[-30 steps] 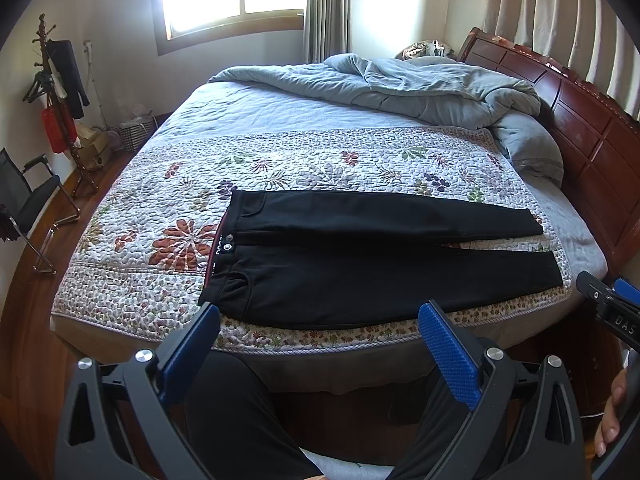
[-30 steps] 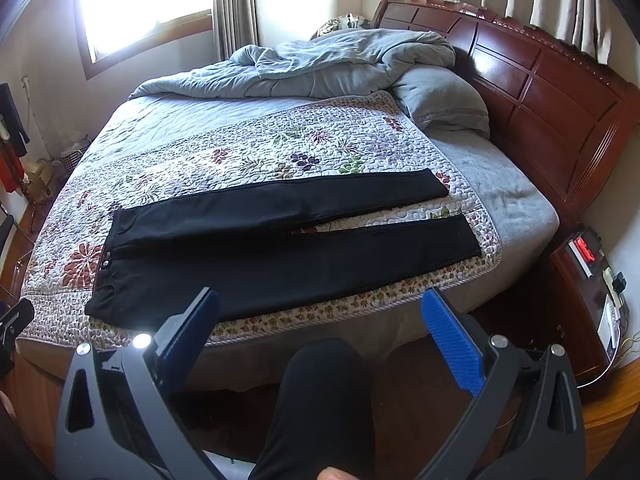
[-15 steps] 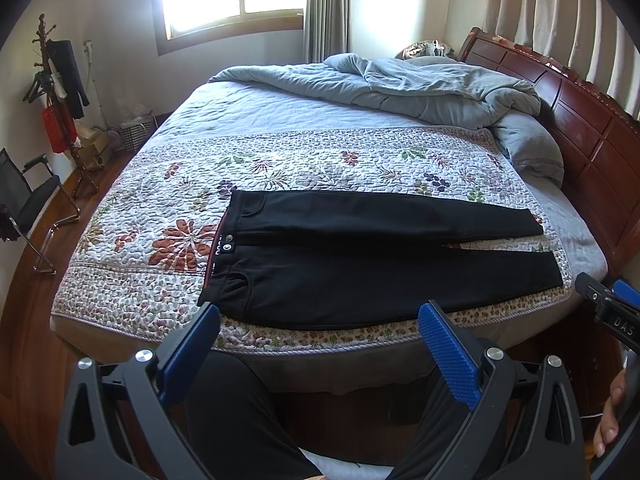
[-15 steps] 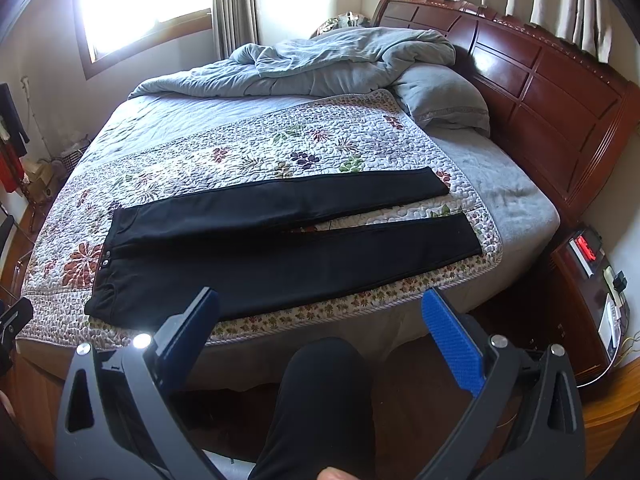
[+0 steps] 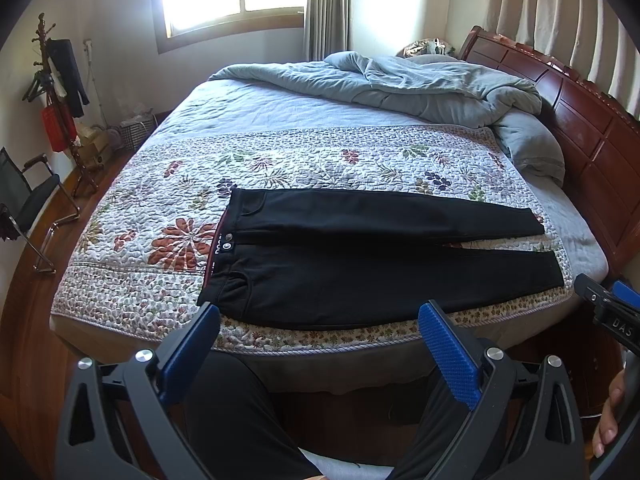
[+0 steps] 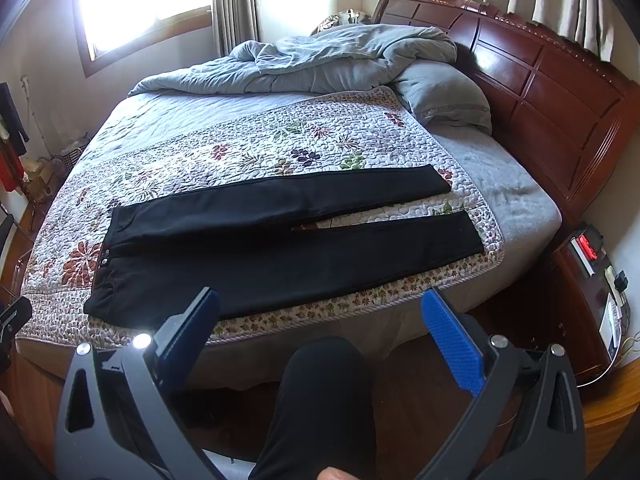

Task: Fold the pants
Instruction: 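Lower the left tool to the trouser waistband and close on it while the right tool grasps the waistband edge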

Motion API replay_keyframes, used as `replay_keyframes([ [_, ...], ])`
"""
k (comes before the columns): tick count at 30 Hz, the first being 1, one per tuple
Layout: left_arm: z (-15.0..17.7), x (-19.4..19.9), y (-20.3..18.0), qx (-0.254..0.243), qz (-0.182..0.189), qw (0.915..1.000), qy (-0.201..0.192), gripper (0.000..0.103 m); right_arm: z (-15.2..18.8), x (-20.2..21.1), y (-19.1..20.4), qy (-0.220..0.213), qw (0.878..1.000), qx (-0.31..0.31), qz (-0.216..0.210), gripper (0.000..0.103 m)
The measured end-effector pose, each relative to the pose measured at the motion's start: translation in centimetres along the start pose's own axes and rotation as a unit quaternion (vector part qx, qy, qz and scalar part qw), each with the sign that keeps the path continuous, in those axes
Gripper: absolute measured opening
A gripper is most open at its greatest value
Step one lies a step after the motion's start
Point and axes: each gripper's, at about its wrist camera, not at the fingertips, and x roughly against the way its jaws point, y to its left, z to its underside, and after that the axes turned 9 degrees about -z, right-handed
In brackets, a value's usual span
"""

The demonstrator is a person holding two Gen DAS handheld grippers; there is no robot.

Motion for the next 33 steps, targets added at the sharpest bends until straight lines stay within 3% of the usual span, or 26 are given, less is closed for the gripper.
replay_keyframes([
  [10, -0.2, -1.6, 0.0, -0.005, 0.005, 0.9999, 0.008, 0.099, -0.5, -0.9, -0.4, 0.008, 1.0, -0.001, -0.002, 0.1],
  [12, -0.4, -3.2, 0.3, -0.011, 0.037, 0.999, 0.023, 0.099, -0.7, -1.4, -0.5, 0.003, 1.0, 0.007, -0.016, 0.1],
  [14, -0.6, -5.3, 0.8, -0.025, 0.067, 0.9967, 0.039, 0.099, -1.2, -1.3, -0.6, -0.031, 0.997, 0.025, -0.061, 0.1],
  [15, -0.7, -6.3, 1.2, -0.033, 0.081, 0.9952, 0.043, 0.099, -1.3, -1.0, -1.1, -0.08, 0.991, 0.04, -0.097, 0.1],
  [16, -0.8, -8.0, 1.8, -0.044, 0.092, 0.9938, 0.044, 0.099, -1.3, -1.3, -1.6, -0.12, 0.985, 0.054, -0.113, 0.1],
  [17, -0.7, -9.9, 2.5, -0.051, 0.093, 0.9934, 0.044, 0.099, -1.4, -2.7, -1.8, -0.122, 0.984, 0.076, -0.102, 0.1],
  [19, -0.4, -13.7, 4.4, -0.048, 0.114, 0.9904, 0.062, 0.099, -2.2, -7.0, -2.4, -0.049, 0.991, 0.111, -0.055, 0.1],
  [22, -0.6, -20.5, 8.2, -0.019, 0.126, 0.9805, 0.15, 0.099, -2.4, -10.0, -4.0, -0.034, 0.993, 0.114, -0.029, 0.1],
  [24, -1.7, -23.3, 10.4, -0.014, 0.109, 0.9819, 0.154, 0.099, -2.7, -11.8, -4.8, -0.022, 0.992, 0.116, -0.053, 0.1],
  [26, -3.5, -26.4, 13.2, 0.003, 0.119, 0.9815, 0.15, 0.099, -3.1, -13.6, -5.4, -0.012, 0.991, 0.111, -0.071, 0.1],
  [30, -8.4, -34.4, 18.5, 0.086, 0.163, 0.9667, 0.178, 0.099, -3.8, -17.0, -5.3, 0.018, 0.991, 0.099, -0.092, 0.1],
  [33, -11.7, -39.0, 20.2, 0.107, 0.165, 0.9657, 0.17, 0.099, -4.2, -19.8, -4.7, 0.044, 0.989, 0.095, -0.103, 0.1],
])
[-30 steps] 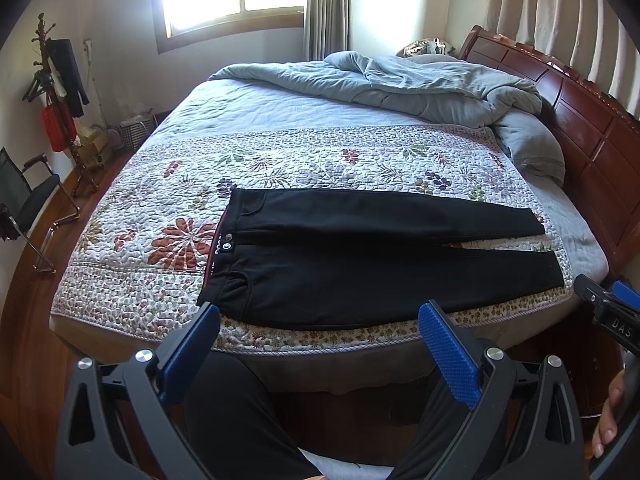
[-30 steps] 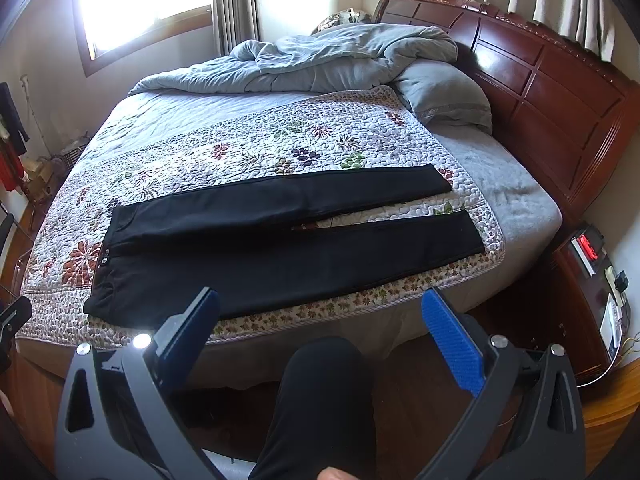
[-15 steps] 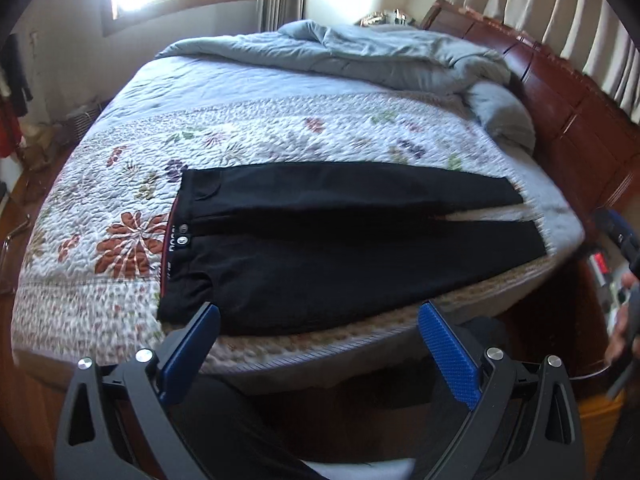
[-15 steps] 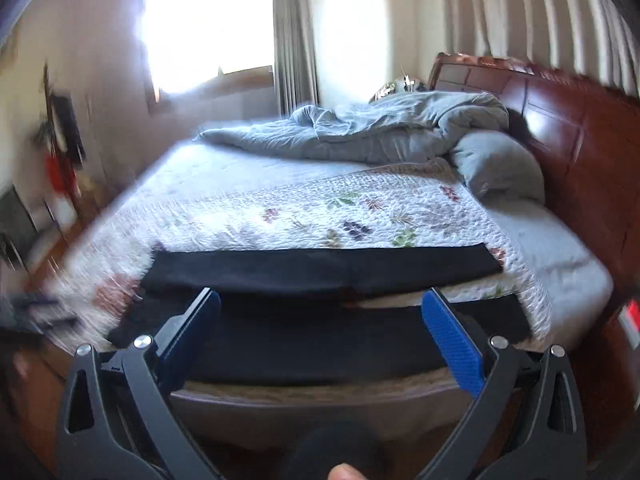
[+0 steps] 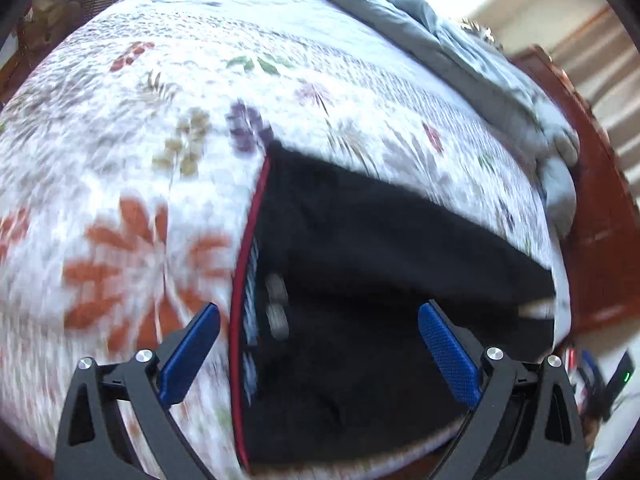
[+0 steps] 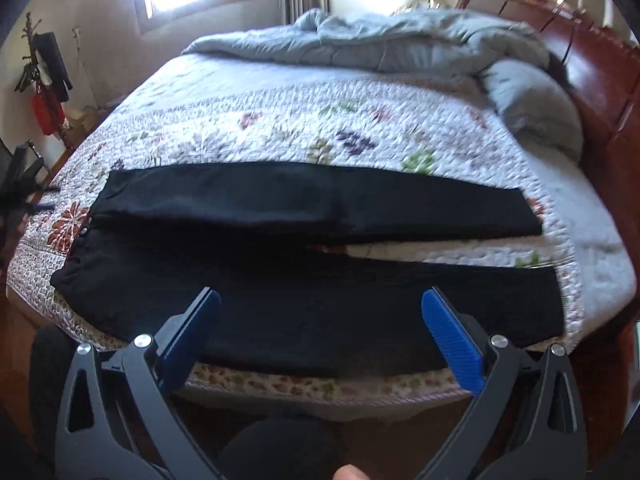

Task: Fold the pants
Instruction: 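Lower the left tool to the trouser waistband and close on it while the right tool grasps the waistband edge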

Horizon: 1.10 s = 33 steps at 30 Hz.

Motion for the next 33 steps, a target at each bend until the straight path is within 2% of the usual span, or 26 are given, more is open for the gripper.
replay_keyframes([
  [4, -6.0, -4.8, 2.0, 0.034, 0.045, 0.9983, 0.016, 0.099, -1.0, -2.5, -0.3, 0.022, 0.999, -0.008, -0.023, 0.1],
  [7, -8.7, -8.4, 2.5, 0.029, 0.032, 0.9986, 0.032, 0.099, -2.0, -4.5, -1.0, 0.036, 0.999, -0.021, -0.035, 0.1],
  [10, -10.0, -12.0, 2.9, 0.031, 0.046, 0.9966, 0.06, 0.099, -2.6, -6.4, -1.6, 0.051, 0.998, -0.028, -0.038, 0.1],
  [14, -10.8, -14.2, 1.8, -0.019, 0.041, 0.9963, 0.072, 0.099, -3.2, -8.2, -2.9, 0.064, 0.995, -0.05, -0.064, 0.1],
  [16, -11.2, -14.7, 1.3, -0.031, 0.052, 0.9953, 0.076, 0.098, -3.6, -8.7, -3.8, 0.066, 0.992, -0.062, -0.082, 0.1],
  [17, -11.2, -14.8, 1.2, -0.037, 0.055, 0.9946, 0.08, 0.094, -3.9, -8.8, -4.1, 0.066, 0.992, -0.066, -0.089, 0.1],
  [19, -11.0, -14.9, 0.4, -0.066, 0.045, 0.9929, 0.088, 0.079, -5.0, -8.6, -5.8, 0.06, 0.988, -0.08, -0.114, 0.1],
  [20, -10.9, -14.9, 0.2, -0.074, 0.04, 0.9922, 0.093, 0.068, -5.3, -8.5, -6.4, 0.059, 0.987, -0.085, -0.125, 0.1],
  [22, -10.8, -15.1, -0.3, -0.085, 0.035, 0.9909, 0.098, 0.064, -6.7, -8.2, -8.9, 0.066, 0.979, -0.098, -0.168, 0.1],
  [23, -10.9, -15.2, -0.4, -0.09, 0.033, 0.9904, 0.1, 0.059, -7.6, -8.0, -10.8, 0.069, 0.974, -0.103, -0.188, 0.1],
  [25, -10.8, -15.3, -0.3, -0.094, 0.023, 0.9899, 0.103, 0.053, -8.9, -7.6, -14.3, 0.074, 0.97, -0.111, -0.205, 0.1],
  [28, -10.9, -15.7, -0.2, -0.096, 0.014, 0.9896, 0.106, 0.052, -11.4, -7.2, -22.8, 0.077, 0.967, -0.152, -0.191, 0.1],
  [29, -10.9, -15.8, -0.3, -0.097, 0.01, 0.9896, 0.106, 0.052, -12.3, -7.1, -26.9, 0.076, 0.964, -0.18, -0.182, 0.1],
  [33, -11.0, -16.2, -0.5, -0.09, -0.002, 0.9906, 0.103, 0.053, -13.9, -8.0, -37.5, 0.076, 0.956, -0.244, -0.144, 0.1],
])
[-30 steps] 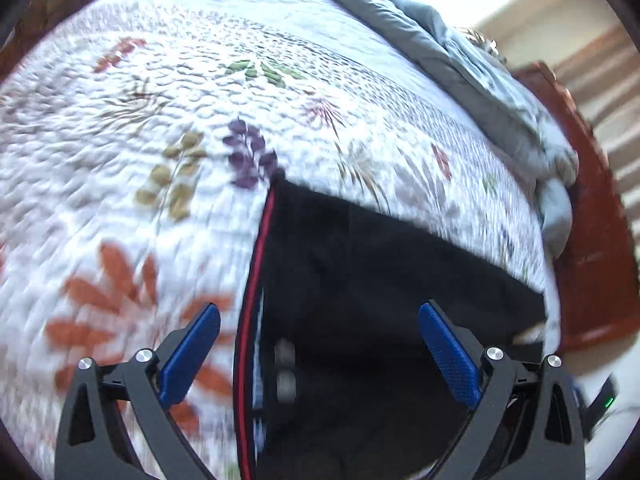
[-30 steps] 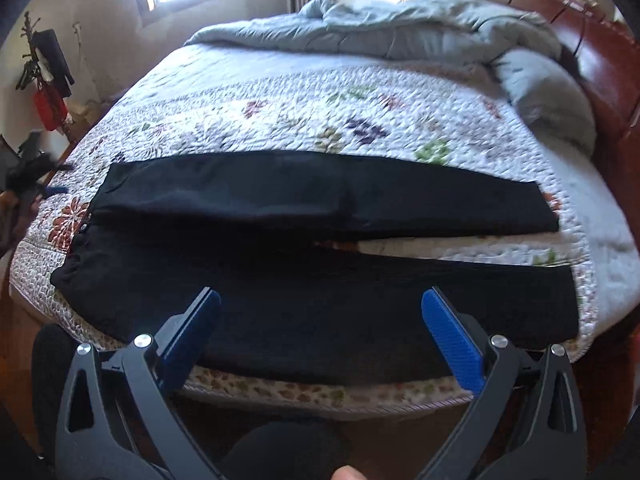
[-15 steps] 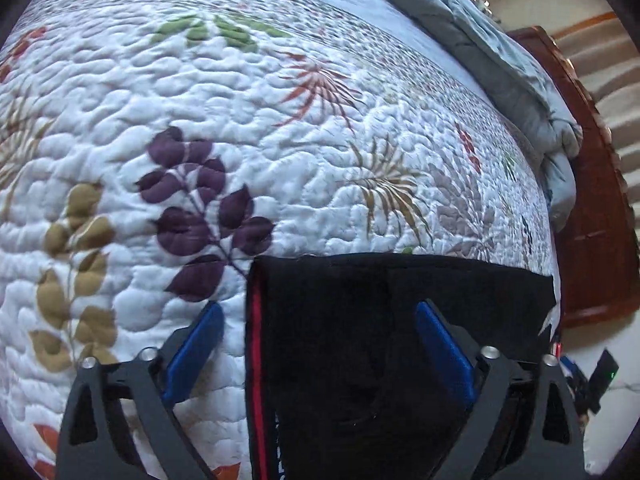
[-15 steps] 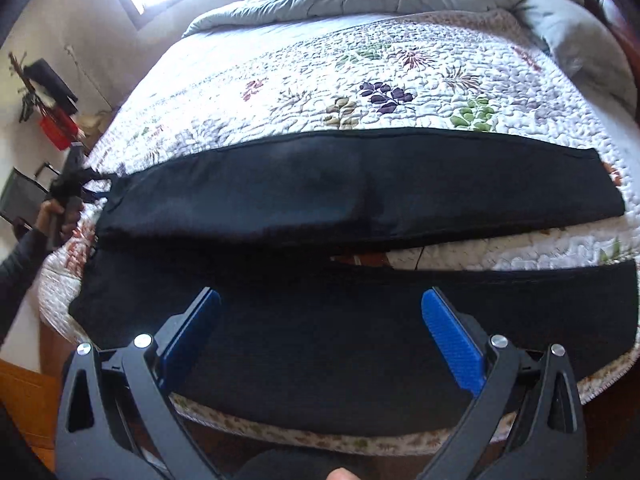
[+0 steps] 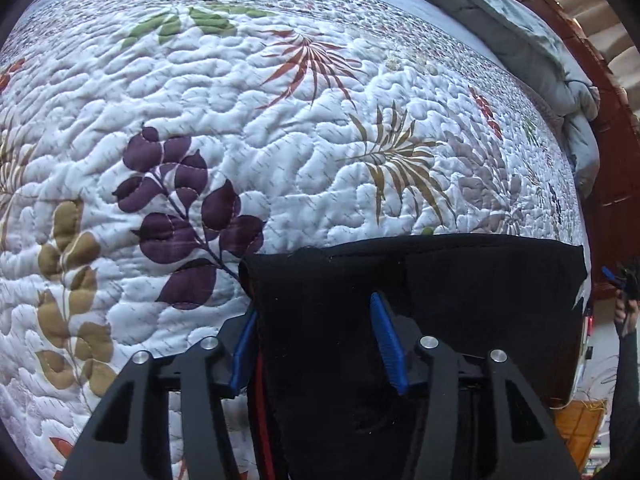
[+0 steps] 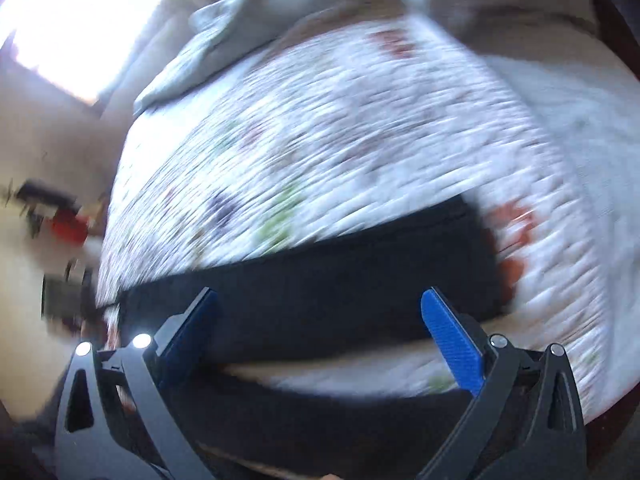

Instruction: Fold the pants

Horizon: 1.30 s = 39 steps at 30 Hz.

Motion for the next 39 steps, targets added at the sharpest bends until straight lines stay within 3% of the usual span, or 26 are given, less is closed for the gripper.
replay_keyframes([
  [4, 0.1, 0.0, -0.1, 0.011, -0.004, 0.9999, -0.007, 0.052, -4.1, -1.9, -5.9, 0.022, 0.999, -0.03, 0.004, 0.1],
  [8, 0.0, -0.2, -0.1, 0.032, -0.009, 0.9994, -0.01, 0.054, -5.3, -6.0, -7.9, 0.073, 0.997, -0.01, 0.012, 0.1],
  [10, -0.1, -0.3, 0.0, 0.048, 0.0, 0.9987, -0.014, 0.063, -5.5, -7.1, -8.5, 0.09, 0.995, -0.002, 0.034, 0.099],
  [12, -0.2, -0.4, -0.2, 0.06, 0.013, 0.9979, -0.019, 0.078, -5.6, -7.9, -9.2, 0.101, 0.994, 0.002, 0.03, 0.101],
  [16, 0.0, -0.8, -2.4, 0.028, -0.036, 0.9986, -0.025, 0.081, -4.7, -8.1, -8.3, 0.118, 0.992, 0.04, 0.017, 0.1],
  [17, 0.1, -0.7, -2.4, 0.028, -0.039, 0.9985, -0.026, 0.077, -4.4, -8.0, -8.2, 0.122, 0.991, 0.045, 0.003, 0.1],
  [18, 0.2, -0.5, -2.3, 0.032, -0.044, 0.9981, -0.028, 0.065, -4.3, -8.0, -8.2, 0.123, 0.991, 0.045, -0.008, 0.096],
  [21, 0.2, -0.1, -1.4, 0.045, -0.057, 0.9971, -0.025, 0.038, -4.5, -7.6, -8.9, 0.112, 0.993, 0.032, -0.023, 0.078],
  [23, 0.1, 0.1, -1.1, 0.052, -0.059, 0.9967, -0.021, 0.031, -4.7, -7.3, -9.4, 0.107, 0.993, 0.023, -0.03, 0.067],
  [28, -0.2, 1.0, -2.4, 0.036, -0.08, 0.9959, -0.025, 0.019, -4.8, -5.8, -9.9, 0.109, 0.994, 0.028, -0.013, 0.014],
  [31, 0.1, 2.0, -2.6, 0.037, -0.078, 0.9956, -0.037, 0.017, -4.6, -4.5, -9.3, 0.102, 0.994, 0.043, -0.016, 0.008],
  [39, 0.6, 4.2, -3.3, 0.027, -0.083, 0.9947, -0.055, 0.015, -4.5, -4.7, -6.9, 0.095, 0.993, 0.064, -0.01, 0.007],
])
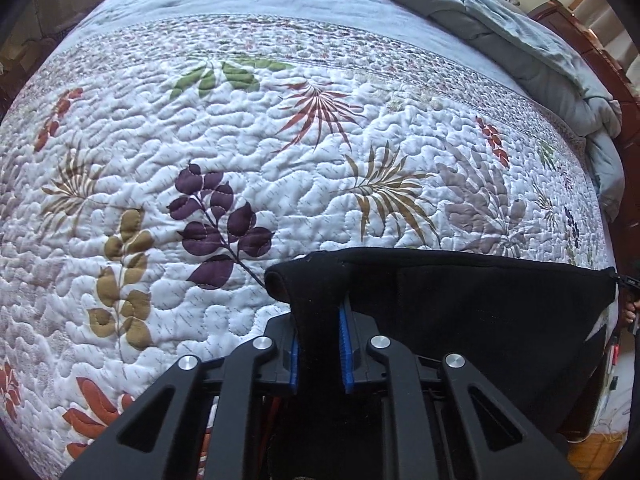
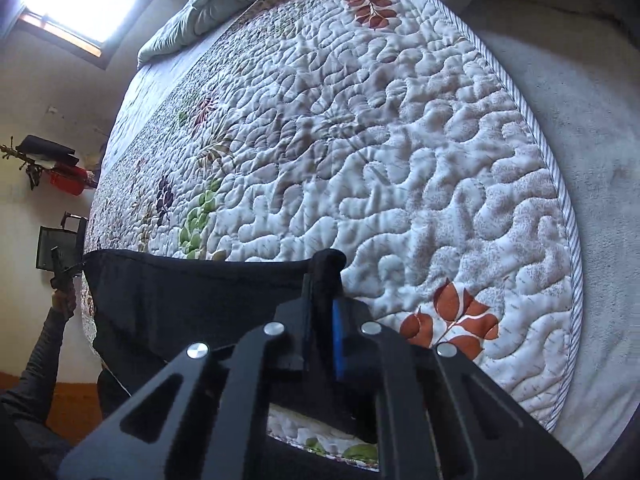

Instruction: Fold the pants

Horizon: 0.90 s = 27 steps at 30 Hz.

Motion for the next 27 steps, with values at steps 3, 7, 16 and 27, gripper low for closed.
replay_keyframes([
  [3, 0.1, -0.3, -0.1, -0.001, -0.011, 0.9999, 0.001, 0.014, -0.4, -0.6, 0.1, 0.013, 1.0, 0.003, 0.007, 0.007],
  [7, 0.0, -1.7, -0.5, -0.003, -0.029, 0.9995, 0.015, 0.013, -1.3, -1.3, -0.3, 0.024, 0.999, -0.008, 0.02, 0.013],
  [16, 0.6, 1.7, -0.9, 0.004, -0.035, 0.9991, -0.023, 0.012, -1.1, 0.0, 0.7, -0.002, 0.997, 0.02, 0.071, 0.006],
  [27, 6.2, 14.5, -3.2, -0.013, 0.001, 0.9839, -0.178, 0.012, 5.0, 6.1, 7.1, -0.164, 0.96, 0.112, 0.195, 0.005],
])
